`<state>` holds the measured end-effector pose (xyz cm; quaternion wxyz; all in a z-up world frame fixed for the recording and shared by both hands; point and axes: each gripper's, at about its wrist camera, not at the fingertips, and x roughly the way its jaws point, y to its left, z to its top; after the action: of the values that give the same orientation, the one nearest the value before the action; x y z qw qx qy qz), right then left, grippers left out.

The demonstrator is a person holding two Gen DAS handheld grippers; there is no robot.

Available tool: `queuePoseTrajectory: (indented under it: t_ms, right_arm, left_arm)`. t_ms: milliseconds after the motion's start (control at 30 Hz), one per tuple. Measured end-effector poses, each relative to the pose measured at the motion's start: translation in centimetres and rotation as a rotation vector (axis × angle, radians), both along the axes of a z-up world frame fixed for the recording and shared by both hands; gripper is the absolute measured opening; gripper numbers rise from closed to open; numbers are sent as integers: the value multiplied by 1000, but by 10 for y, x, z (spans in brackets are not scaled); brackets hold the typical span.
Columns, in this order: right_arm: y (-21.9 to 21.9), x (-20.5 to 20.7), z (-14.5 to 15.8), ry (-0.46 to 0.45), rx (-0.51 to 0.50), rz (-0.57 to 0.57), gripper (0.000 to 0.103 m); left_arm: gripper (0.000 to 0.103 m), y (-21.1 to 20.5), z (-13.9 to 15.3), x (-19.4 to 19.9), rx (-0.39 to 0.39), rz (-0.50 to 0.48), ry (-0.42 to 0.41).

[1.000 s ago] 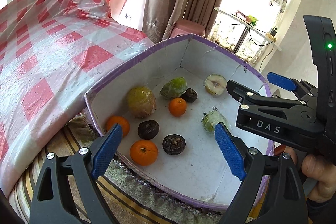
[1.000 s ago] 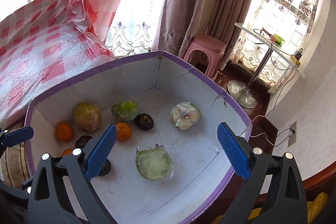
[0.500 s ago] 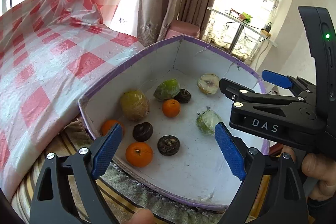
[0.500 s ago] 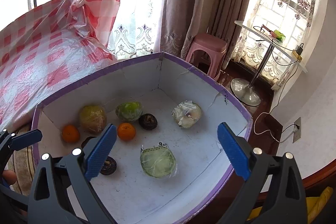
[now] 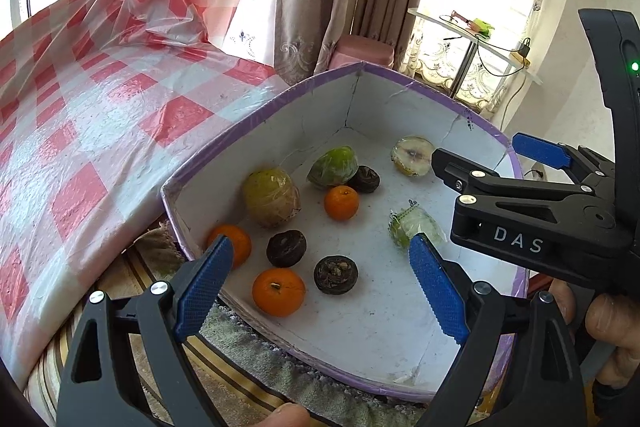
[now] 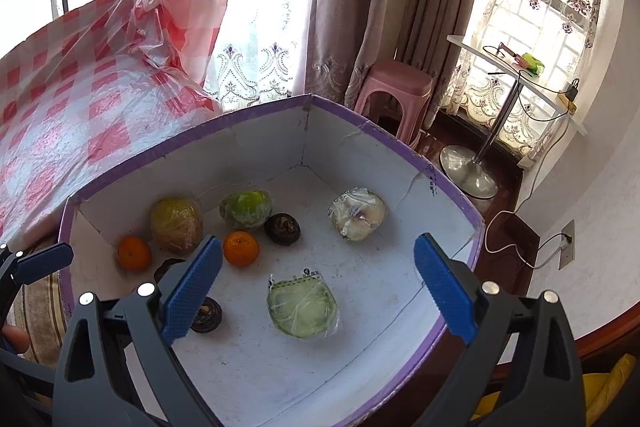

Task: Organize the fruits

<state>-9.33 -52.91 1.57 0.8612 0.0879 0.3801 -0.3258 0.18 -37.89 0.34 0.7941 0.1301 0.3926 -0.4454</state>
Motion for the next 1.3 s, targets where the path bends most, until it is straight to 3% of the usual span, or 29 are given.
queuePoseTrajectory:
  t_ms: [967, 1300]
  right_arm:
    - [-4, -2, -6, 5, 8, -6, 97]
    - [-7, -2, -7, 7, 8, -10, 97]
  left_arm:
    - [87, -5, -6, 2, 10, -35, 34]
    - [87, -14, -6, -5, 51, -60, 10]
